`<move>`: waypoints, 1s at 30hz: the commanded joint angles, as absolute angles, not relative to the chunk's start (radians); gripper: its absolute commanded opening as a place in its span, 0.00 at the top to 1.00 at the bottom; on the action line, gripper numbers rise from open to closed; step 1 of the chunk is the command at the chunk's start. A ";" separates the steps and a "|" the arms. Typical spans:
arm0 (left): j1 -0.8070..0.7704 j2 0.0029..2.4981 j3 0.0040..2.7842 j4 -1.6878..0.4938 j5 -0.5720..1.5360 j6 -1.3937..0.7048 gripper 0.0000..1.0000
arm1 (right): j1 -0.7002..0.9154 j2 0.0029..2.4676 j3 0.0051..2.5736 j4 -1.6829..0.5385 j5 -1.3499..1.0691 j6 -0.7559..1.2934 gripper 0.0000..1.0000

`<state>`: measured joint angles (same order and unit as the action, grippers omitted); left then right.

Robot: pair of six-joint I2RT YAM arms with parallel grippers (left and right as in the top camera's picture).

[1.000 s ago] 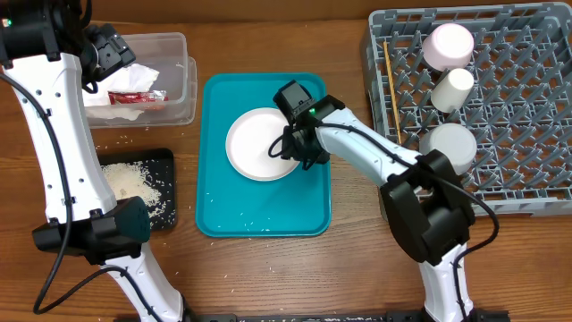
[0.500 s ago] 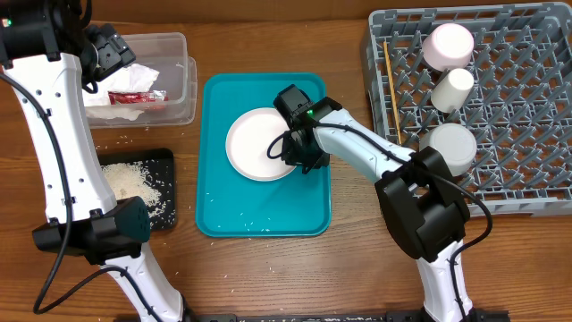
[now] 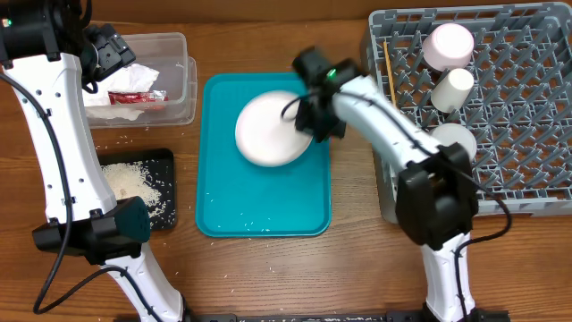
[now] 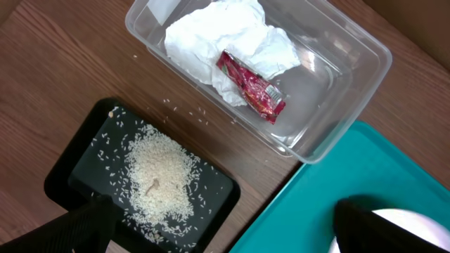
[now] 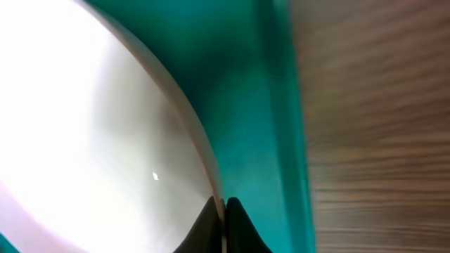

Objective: Sort waste into correct bins and load items into the dishwasher
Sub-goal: 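Carry the plate to the rack's back-left and stand it upright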

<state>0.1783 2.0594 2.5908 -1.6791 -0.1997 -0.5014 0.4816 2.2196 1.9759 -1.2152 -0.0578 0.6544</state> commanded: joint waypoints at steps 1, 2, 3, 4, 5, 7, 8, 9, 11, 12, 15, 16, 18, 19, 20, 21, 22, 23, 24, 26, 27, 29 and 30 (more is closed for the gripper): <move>0.180 2.060 2.593 -1.679 -0.213 -0.494 0.00 | 0.396 2.186 2.151 -1.281 0.048 0.654 0.96; 0.180 2.060 2.593 -1.679 -0.213 -0.494 0.00 | 0.376 2.180 2.193 -1.306 0.081 0.647 0.96; 0.180 2.060 2.593 -1.679 -0.213 -0.494 0.00 | 0.349 2.176 2.249 -1.334 0.121 0.630 0.96; 0.180 2.060 2.593 -1.679 -0.213 -0.494 0.00 | 0.329 2.174 2.287 -1.348 0.139 0.614 0.96; 0.180 2.060 2.593 -1.679 -0.213 -0.494 0.00 | 0.307 2.172 2.331 -1.362 0.151 0.591 0.96; 0.180 2.060 2.593 -1.679 -0.213 -0.494 0.00 | 0.262 2.171 2.410 -1.383 0.187 0.557 0.96; 0.180 2.060 2.593 -1.679 -0.213 -0.494 0.00 | 0.226 2.171 2.457 -1.396 0.244 0.545 0.96; 0.180 2.060 2.593 -1.679 -0.213 -0.494 0.00 | 0.204 2.171 2.477 -1.404 0.292 0.545 0.96; 0.180 2.060 2.593 -1.679 -0.213 -0.494 0.00 | 0.175 2.171 2.490 -1.419 0.377 0.545 0.96; 0.180 2.060 2.593 -1.679 -0.213 -0.494 0.00 | 0.166 2.171 2.490 -1.426 0.422 0.545 0.96; 0.180 2.060 2.593 -1.679 -0.213 -0.494 0.00 | 0.155 2.171 2.474 -1.437 0.611 0.545 0.96; 0.180 2.060 2.593 -1.679 -0.213 -0.494 0.00 | 0.155 2.171 2.469 -1.434 0.658 0.545 0.96; 0.180 2.060 2.593 -1.679 -0.213 -0.494 0.00 | 0.155 2.173 2.460 -1.422 0.735 0.545 0.96; 0.180 2.060 2.593 -1.679 -0.213 -0.494 0.00 | 0.155 2.173 2.454 -1.415 0.759 0.545 0.96; 0.180 2.060 2.593 -1.679 -0.213 -0.494 0.00 | 0.155 2.173 2.448 -1.407 0.777 0.545 0.96; 0.180 2.060 2.593 -1.679 -0.213 -0.494 0.00 | 0.155 2.173 2.439 -1.397 0.789 0.543 0.96; 0.180 2.060 2.593 -1.679 -0.213 -0.494 0.00 | 0.155 2.173 2.427 -1.386 0.797 0.542 0.96; 0.180 2.060 2.593 -1.679 -0.213 -0.494 0.00 | 0.155 2.173 2.417 -1.377 0.801 0.541 0.96; 0.180 2.060 2.593 -1.679 -0.213 -0.494 0.00 | 0.155 2.174 2.402 -1.364 0.803 0.542 0.96; 0.180 2.060 2.593 -1.679 -0.213 -0.494 0.00 | 0.155 2.174 2.364 -1.340 0.797 0.542 0.96; 0.180 2.060 2.593 -1.679 -0.213 -0.494 0.00 | 0.157 2.174 2.342 -1.327 0.793 0.542 0.96; 0.180 2.060 2.593 -1.679 -0.213 -0.494 0.00 | 0.162 2.174 2.296 -1.308 0.791 0.542 0.96; 0.180 2.060 2.593 -1.679 -0.213 -0.494 0.00 | 0.165 2.174 2.272 -1.303 0.791 0.542 0.96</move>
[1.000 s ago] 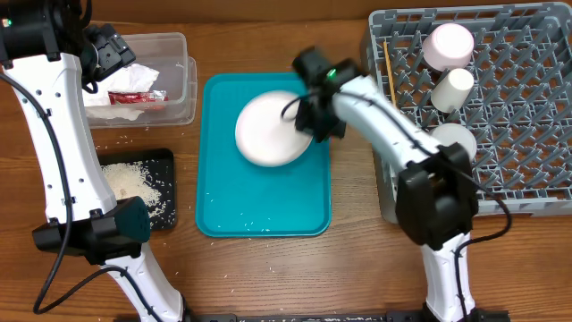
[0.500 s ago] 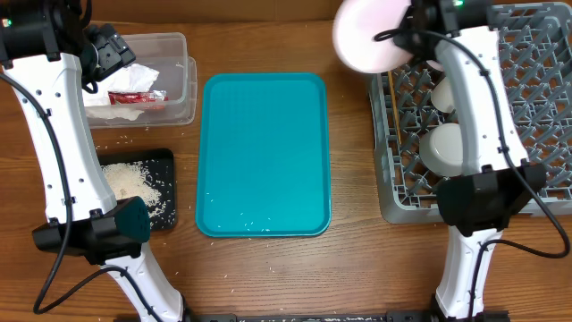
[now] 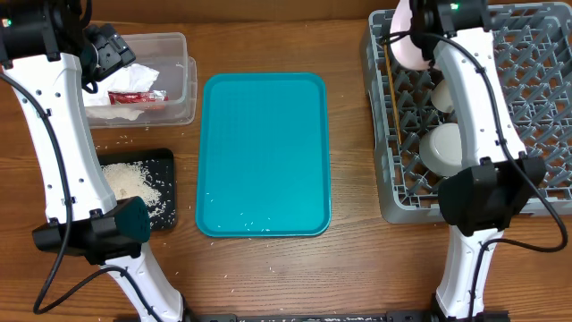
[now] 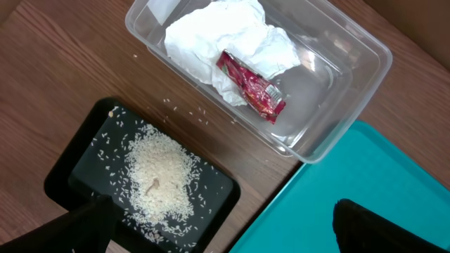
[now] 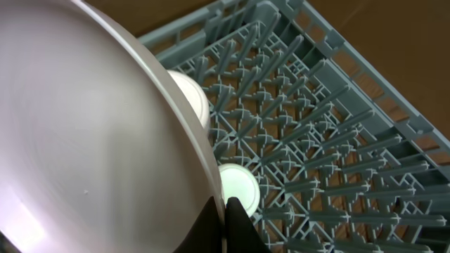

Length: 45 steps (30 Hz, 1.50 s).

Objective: Sort waste into correct bins and load items into the dishwasher
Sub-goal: 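Carry the plate to the rack's back-left and stand it upright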

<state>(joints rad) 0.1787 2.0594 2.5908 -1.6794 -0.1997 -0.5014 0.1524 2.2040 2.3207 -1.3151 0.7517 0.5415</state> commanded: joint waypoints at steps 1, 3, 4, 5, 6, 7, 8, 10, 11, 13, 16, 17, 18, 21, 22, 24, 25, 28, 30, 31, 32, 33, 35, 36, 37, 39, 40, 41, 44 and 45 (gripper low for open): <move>0.180 2.060 2.593 -1.679 -0.213 -0.494 0.00 | 0.171 2.174 2.254 -1.300 0.791 0.542 0.96; 0.180 2.060 2.593 -1.679 -0.213 -0.494 0.00 | 0.184 2.174 2.233 -1.299 0.792 0.542 0.96; 0.180 2.060 2.593 -1.679 -0.213 -0.494 0.00 | 0.192 2.174 2.228 -1.299 0.792 0.542 0.96; 0.180 2.060 2.593 -1.679 -0.213 -0.494 0.00 | 0.202 2.174 2.227 -1.298 0.792 0.542 0.96; 0.180 2.060 2.593 -1.679 -0.213 -0.494 0.00 | 0.209 2.174 2.227 -1.295 0.793 0.542 0.96; 0.180 2.060 2.593 -1.679 -0.213 -0.494 0.00 | 0.217 2.173 2.227 -1.291 0.793 0.542 0.96; 0.180 2.060 2.593 -1.679 -0.213 -0.494 0.00 | 0.226 2.173 2.227 -1.287 0.793 0.542 0.96; 0.180 2.060 2.593 -1.679 -0.213 -0.494 0.00 | 0.237 2.173 2.227 -1.285 0.792 0.542 0.95; 0.180 2.060 2.593 -1.679 -0.213 -0.494 0.00 | 0.241 2.173 2.227 -1.285 0.792 0.542 0.93; 0.180 2.060 2.593 -1.679 -0.213 -0.494 0.00 | 0.253 2.173 2.228 -1.285 0.792 0.542 0.82; 0.180 2.060 2.593 -1.679 -0.213 -0.494 0.00 | 0.269 2.172 2.258 -1.298 0.772 0.541 0.54; 0.180 2.060 2.593 -1.679 -0.213 -0.494 0.00 | 0.272 2.170 2.278 -1.307 0.752 0.542 0.49; 0.180 2.060 2.593 -1.679 -0.213 -0.494 0.00 | 0.274 2.168 2.298 -1.314 0.725 0.541 0.44; 0.180 2.060 2.593 -1.679 -0.213 -0.494 0.00 | 0.267 2.152 2.411 -1.334 0.570 0.541 0.36; 0.180 2.060 2.593 -1.679 -0.213 -0.494 0.00 | 0.260 2.147 2.444 -1.334 0.520 0.532 0.34; 0.180 2.060 2.593 -1.679 -0.213 -0.494 0.00 | 0.239 2.136 2.514 -1.333 0.406 0.504 0.27; 0.180 2.060 2.593 -1.679 -0.213 -0.494 0.00 | 0.227 2.132 2.546 -1.334 0.356 0.492 0.24; 0.180 2.060 2.593 -1.679 -0.213 -0.494 0.00 | 0.175 2.128 2.640 -1.346 0.207 0.481 0.20; 0.180 2.060 2.593 -1.679 -0.213 -0.494 0.00 | 0.136 2.128 2.686 -1.366 0.108 0.481 0.19; 0.180 2.060 2.593 -1.679 -0.213 -0.494 0.00 | 0.123 2.128 2.702 -1.380 0.070 0.481 0.19; 0.180 2.060 2.593 -1.679 -0.213 -0.494 0.00 | 0.099 2.126 2.729 -1.411 0.014 0.481 0.16; 0.180 2.060 2.593 -1.679 -0.213 -0.494 0.00 | 0.084 2.122 2.748 -1.439 -0.022 0.481 0.13; 0.180 2.060 2.593 -1.679 -0.213 -0.494 0.00 | 0.062 2.111 2.774 -1.497 -0.067 0.481 0.07; 0.180 2.060 2.593 -1.679 -0.213 -0.494 0.00 | 0.046 2.095 2.790 -1.552 -0.073 0.481 0.05; 0.180 2.060 2.593 -1.679 -0.213 -0.494 0.00 | 0.039 2.085 2.796 -1.584 -0.072 0.474 0.04; 0.180 2.060 2.593 -1.679 -0.213 -0.494 0.00 | 0.027 2.060 2.799 -1.652 -0.064 0.463 0.01; 0.180 2.060 2.593 -1.679 -0.213 -0.494 0.00 | 0.022 2.048 2.799 -1.690 -0.052 0.463 0.00; 0.180 2.060 2.593 -1.679 -0.213 -0.494 0.00 | 0.018 2.036 2.793 -1.694 -0.057 0.437 0.00; 0.180 2.060 2.593 -1.679 -0.213 -0.494 0.00 | 0.017 1.988 2.766 -1.694 -0.104 0.384 0.00; 0.180 2.060 2.593 -1.679 -0.213 -0.494 0.00 | 0.017 1.974 2.764 -1.694 -0.126 0.353 0.00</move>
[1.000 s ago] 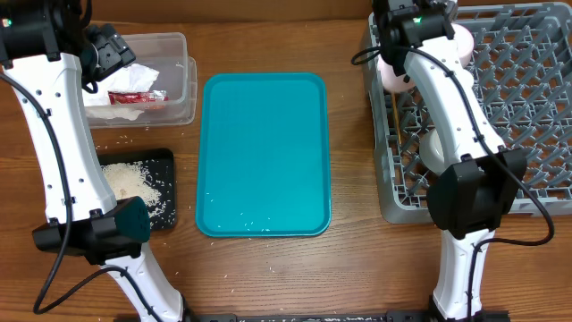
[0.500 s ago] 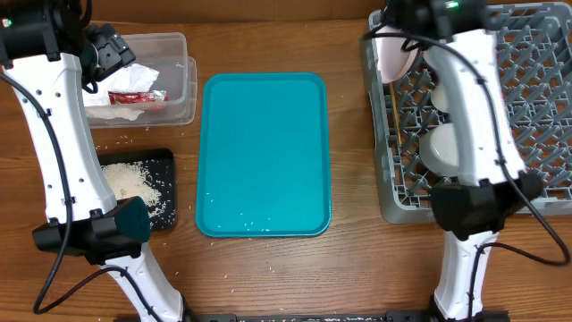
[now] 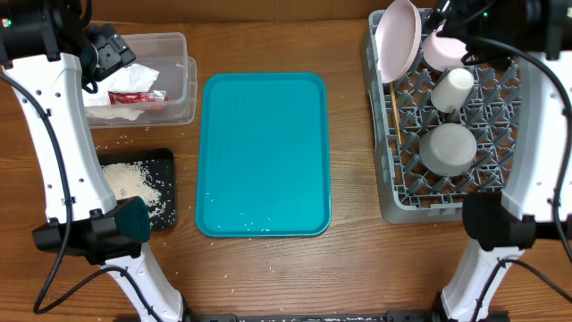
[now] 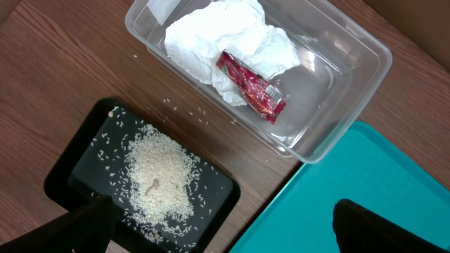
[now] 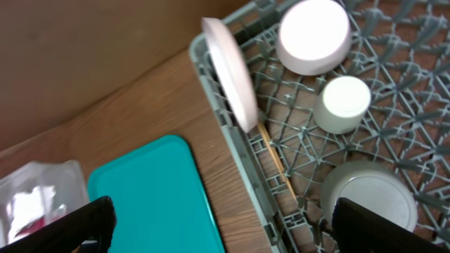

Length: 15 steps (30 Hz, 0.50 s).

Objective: Sort waste into correct bins and load items into the dishwasher
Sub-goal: 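Carry the plate to the rack's back-left and stand it upright, then release the plate and withdraw the right gripper toward the front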

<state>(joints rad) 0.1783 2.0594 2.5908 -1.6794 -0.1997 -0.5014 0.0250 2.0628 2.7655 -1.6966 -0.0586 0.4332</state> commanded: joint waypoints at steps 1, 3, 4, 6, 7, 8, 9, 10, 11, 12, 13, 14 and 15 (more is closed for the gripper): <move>0.180 2.060 2.593 -1.679 -0.213 -0.494 0.00 | 0.017 1.952 2.754 -1.694 -0.155 0.328 0.00; 0.180 2.060 2.593 -1.679 -0.213 -0.494 0.00 | 0.017 1.910 2.722 -1.694 -0.179 0.326 0.00; 0.180 2.060 2.593 -1.679 -0.213 -0.494 0.00 | 0.017 1.884 2.694 -1.694 -0.185 0.318 0.00; 0.180 2.060 2.593 -1.679 -0.213 -0.494 0.00 | 0.017 1.820 2.612 -1.694 -0.184 0.300 0.00; 0.180 2.060 2.593 -1.679 -0.213 -0.494 0.00 | 0.017 1.784 2.562 -1.694 -0.185 0.297 0.00; 0.180 2.060 2.593 -1.679 -0.213 -0.494 0.00 | 0.018 1.735 2.484 -1.694 -0.187 0.287 0.00; 0.180 2.060 2.593 -1.679 -0.213 -0.494 0.00 | 0.019 1.704 2.436 -1.694 -0.188 0.279 0.00; 0.180 2.060 2.593 -1.679 -0.213 -0.494 0.00 | 0.019 1.655 2.352 -1.694 -0.188 0.265 0.00; 0.180 2.060 2.593 -1.679 -0.213 -0.494 0.00 | 0.020 1.611 2.281 -1.694 -0.187 0.253 0.00; 0.180 2.060 2.593 -1.679 -0.213 -0.494 0.00 | 0.020 1.573 2.215 -1.694 -0.181 0.253 0.00; 0.180 2.060 2.593 -1.679 -0.213 -0.494 0.00 | 0.019 1.518 2.127 -1.694 -0.181 0.253 0.00; 0.180 2.060 2.593 -1.679 -0.213 -0.494 0.00 | 0.019 1.480 2.068 -1.694 -0.182 0.254 0.00; 0.180 2.060 2.593 -1.679 -0.213 -0.494 0.00 | 0.019 1.443 2.012 -1.694 -0.182 0.254 0.00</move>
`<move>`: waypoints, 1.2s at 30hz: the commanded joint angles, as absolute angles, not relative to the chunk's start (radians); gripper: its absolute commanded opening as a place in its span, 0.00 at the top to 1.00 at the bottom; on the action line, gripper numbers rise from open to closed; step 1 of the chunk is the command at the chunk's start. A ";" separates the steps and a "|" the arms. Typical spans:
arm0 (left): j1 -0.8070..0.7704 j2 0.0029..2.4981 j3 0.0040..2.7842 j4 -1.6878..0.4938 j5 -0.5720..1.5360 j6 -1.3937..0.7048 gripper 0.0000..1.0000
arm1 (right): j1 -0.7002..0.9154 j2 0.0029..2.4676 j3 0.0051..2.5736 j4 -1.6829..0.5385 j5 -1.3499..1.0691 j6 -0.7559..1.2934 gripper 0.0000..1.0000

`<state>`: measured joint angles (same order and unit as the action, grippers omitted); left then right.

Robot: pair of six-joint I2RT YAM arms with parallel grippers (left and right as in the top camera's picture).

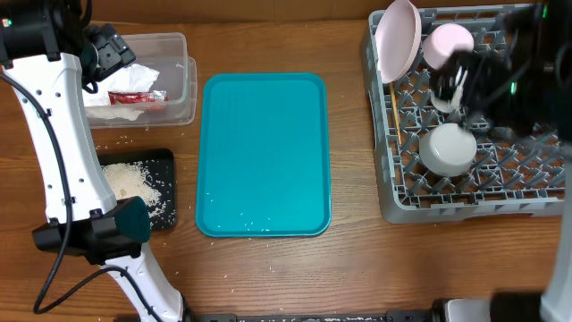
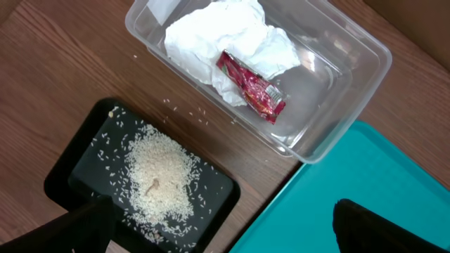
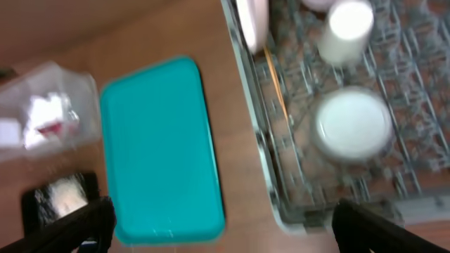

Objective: Sort waste into correct bins and load items into the dishwasher
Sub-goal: 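Release the plate and withdraw the right gripper toward the front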

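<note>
A pink plate [image 1: 398,40] stands on edge in the back left corner of the grey dish rack [image 1: 536,192], also seen as the plate [image 3: 252,17] in the right wrist view. Beside it sit a pink bowl [image 1: 447,45], a white cup [image 1: 447,88] and an upturned grey bowl [image 1: 447,148]. My right gripper [image 3: 225,225] is open and empty, high above the table; overhead it is a blur over the rack [image 1: 500,80]. My left gripper [image 2: 225,225] hangs open and empty above the clear bin [image 2: 309,84] holding white tissue and a red wrapper [image 2: 249,88].
A bare teal tray [image 1: 264,152] lies mid-table with a few rice grains near its front edge. A black tray [image 1: 134,183] of rice sits at the left, loose grains around it. A thin wooden stick [image 1: 391,76] lies along the rack's left side.
My right arm has drawn back from the rack's back left corner; its camera now takes in the whole tray and rack from higher up. The plate stays on edge. The left arm is unmoved.
My right gripper was shut on the pink plate's rim on the teal tray. Then it held the plate over the rack's back left corner. Then the plate stood on edge in the rack with the gripper open, which is now farther away.
</note>
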<state>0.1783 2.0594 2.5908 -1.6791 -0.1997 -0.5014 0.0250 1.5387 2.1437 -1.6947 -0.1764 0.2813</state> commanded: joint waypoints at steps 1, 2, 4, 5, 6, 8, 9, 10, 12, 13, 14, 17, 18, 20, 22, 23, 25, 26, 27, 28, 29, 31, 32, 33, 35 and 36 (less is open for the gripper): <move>0.180 2.060 2.593 -1.679 -0.213 -0.494 0.00 | 0.019 1.401 1.952 -1.694 -0.186 0.255 0.00; 0.180 2.060 2.593 -1.679 -0.213 -0.494 0.00 | 0.019 1.367 1.907 -1.694 -0.191 0.259 0.00; 0.180 2.060 2.593 -1.679 -0.213 -0.494 0.00 | 0.019 1.298 1.830 -1.694 -0.214 0.261 0.00; 0.180 2.060 2.593 -1.679 -0.213 -0.494 0.00 | 0.019 1.271 1.807 -1.694 -0.219 0.261 0.00; 0.180 2.060 2.593 -1.679 -0.213 -0.494 0.00 | 0.019 1.248 1.790 -1.694 -0.220 0.261 0.00; 0.180 2.060 2.593 -1.679 -0.213 -0.494 0.00 | 0.019 1.210 1.774 -1.694 -0.220 0.261 0.00; 0.180 2.060 2.593 -1.679 -0.213 -0.494 0.00 | 0.019 1.197 1.774 -1.694 -0.219 0.261 0.00; 0.180 2.060 2.593 -1.679 -0.213 -0.494 0.00 | 0.019 1.190 1.774 -1.694 -0.219 0.261 0.00; 0.180 2.060 2.593 -1.679 -0.213 -0.494 0.00 | 0.019 1.177 1.774 -1.694 -0.219 0.261 0.00; 0.180 2.060 2.593 -1.679 -0.213 -0.494 0.00 | 0.019 1.174 1.774 -1.694 -0.219 0.261 0.00; 0.180 2.060 2.593 -1.679 -0.213 -0.494 0.00 | 0.019 1.174 1.774 -1.694 -0.219 0.261 0.00; 0.180 2.060 2.593 -1.679 -0.213 -0.494 0.00 | 0.019 1.175 1.774 -1.694 -0.208 0.253 0.00; 0.180 2.060 2.593 -1.679 -0.213 -0.494 0.00 | 0.019 1.174 1.774 -1.694 -0.194 0.253 0.00; 0.180 2.060 2.593 -1.678 -0.212 -0.494 0.00 | 0.019 1.174 1.774 -1.694 -0.163 0.253 0.00; 0.180 2.060 2.593 -1.678 -0.213 -0.494 0.00 | 0.019 1.172 1.774 -1.694 -0.139 0.245 0.00; 0.180 2.060 2.593 -1.678 -0.213 -0.494 0.00 | 0.019 1.169 1.774 -1.694 -0.139 0.225 0.00; 0.180 2.060 2.593 -1.678 -0.213 -0.494 0.00 | 0.019 1.149 1.774 -1.694 -0.132 0.208 0.00; 0.180 2.060 2.593 -1.678 -0.213 -0.494 0.00 | 0.019 1.136 1.774 -1.694 -0.132 0.208 0.00; 0.180 2.060 2.593 -1.678 -0.213 -0.494 0.00 | 0.019 1.124 1.774 -1.694 -0.132 0.208 0.00; 0.180 2.060 2.593 -1.678 -0.213 -0.494 0.00 | 0.019 1.111 1.774 -1.694 -0.132 0.208 0.00; 0.180 2.060 2.593 -1.678 -0.213 -0.494 0.00 | 0.019 1.096 1.773 -1.694 -0.132 0.208 0.00; 0.180 2.060 2.593 -1.678 -0.213 -0.494 0.00 | 0.019 1.068 1.773 -1.694 -0.129 0.207 0.00; 0.180 2.060 2.593 -1.678 -0.213 -0.494 0.00 | 0.019 1.051 1.773 -1.694 -0.123 0.204 0.00; 0.180 2.060 2.593 -1.678 -0.213 -0.494 0.00 | 0.019 1.033 1.773 -1.694 -0.115 0.203 0.00; 0.180 2.060 2.593 -1.678 -0.213 -0.494 0.00 | 0.019 1.003 1.773 -1.694 -0.104 0.199 0.00; 0.180 2.060 2.593 -1.678 -0.213 -0.494 0.00 | 0.019 0.986 1.771 -1.694 -0.098 0.186 0.00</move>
<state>0.1787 2.0594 2.5908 -1.6794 -0.1997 -0.5014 0.0250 1.0386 1.7725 -1.6974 -0.1307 0.2146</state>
